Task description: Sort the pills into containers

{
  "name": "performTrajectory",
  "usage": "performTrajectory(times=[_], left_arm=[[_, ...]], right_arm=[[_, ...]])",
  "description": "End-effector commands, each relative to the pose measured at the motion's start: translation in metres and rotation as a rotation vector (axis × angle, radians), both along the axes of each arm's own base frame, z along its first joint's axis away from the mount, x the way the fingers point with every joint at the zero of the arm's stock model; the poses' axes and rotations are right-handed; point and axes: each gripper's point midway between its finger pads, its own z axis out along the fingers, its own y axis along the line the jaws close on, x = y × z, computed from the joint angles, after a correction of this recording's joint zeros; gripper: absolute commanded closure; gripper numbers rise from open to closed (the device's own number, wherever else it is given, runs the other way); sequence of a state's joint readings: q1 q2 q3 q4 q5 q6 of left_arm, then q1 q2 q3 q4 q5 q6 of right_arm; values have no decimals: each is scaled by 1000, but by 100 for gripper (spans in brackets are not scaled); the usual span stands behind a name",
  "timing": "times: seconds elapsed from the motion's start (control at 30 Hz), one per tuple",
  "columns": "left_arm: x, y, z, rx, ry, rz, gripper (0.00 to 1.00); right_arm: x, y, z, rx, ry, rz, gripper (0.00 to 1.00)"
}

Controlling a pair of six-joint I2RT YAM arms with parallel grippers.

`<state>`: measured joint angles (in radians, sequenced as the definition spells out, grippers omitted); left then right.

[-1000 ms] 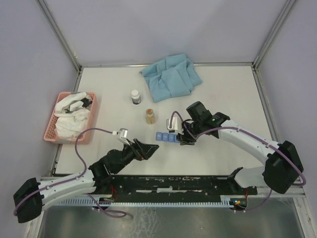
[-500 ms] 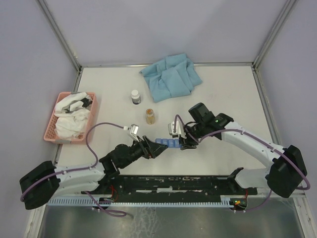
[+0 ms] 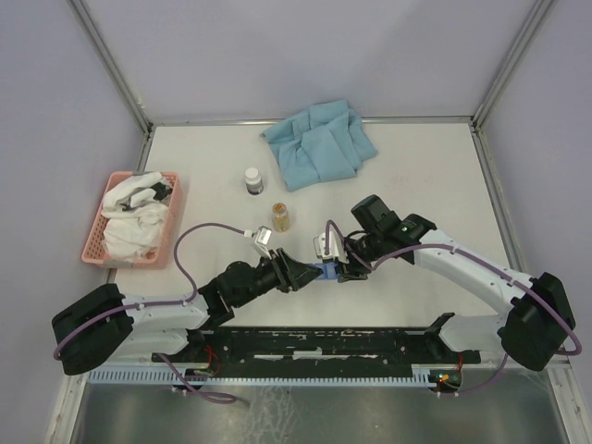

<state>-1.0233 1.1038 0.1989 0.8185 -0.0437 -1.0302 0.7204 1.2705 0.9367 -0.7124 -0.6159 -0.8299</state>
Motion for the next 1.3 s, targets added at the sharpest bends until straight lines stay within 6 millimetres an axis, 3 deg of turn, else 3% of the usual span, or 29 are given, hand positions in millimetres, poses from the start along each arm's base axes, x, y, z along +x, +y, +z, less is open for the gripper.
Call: performTrajectory(times=[0.0, 0.23, 0.43, 0.5, 0.6, 0.73, 0.87, 1.27], left_arm=[[0, -9, 22, -89, 20, -15, 40], [0, -7, 20, -82, 30, -8, 63], [1, -6, 16, -62, 40, 1, 91], [2, -4, 13, -56, 46, 11, 97], [2, 1, 14, -63, 49, 27, 97], [0, 9, 17, -57, 40, 38, 97], [-2, 18, 22, -81, 44, 50, 97], [-1, 27, 24, -149, 88, 82, 97]], right_arm=[[4, 3, 9, 25, -64, 13, 63], [6, 2, 6, 7, -85, 20, 63], [0, 3, 9, 24, -82, 44, 61], [-3, 3, 12, 31, -71, 51, 46], [-4, 3, 23, 59, -44, 42, 22], [-9, -3, 44, 153, -5, 29, 12], [-2, -11, 46, 178, -47, 11, 11], [11, -10, 40, 176, -99, -30, 18]])
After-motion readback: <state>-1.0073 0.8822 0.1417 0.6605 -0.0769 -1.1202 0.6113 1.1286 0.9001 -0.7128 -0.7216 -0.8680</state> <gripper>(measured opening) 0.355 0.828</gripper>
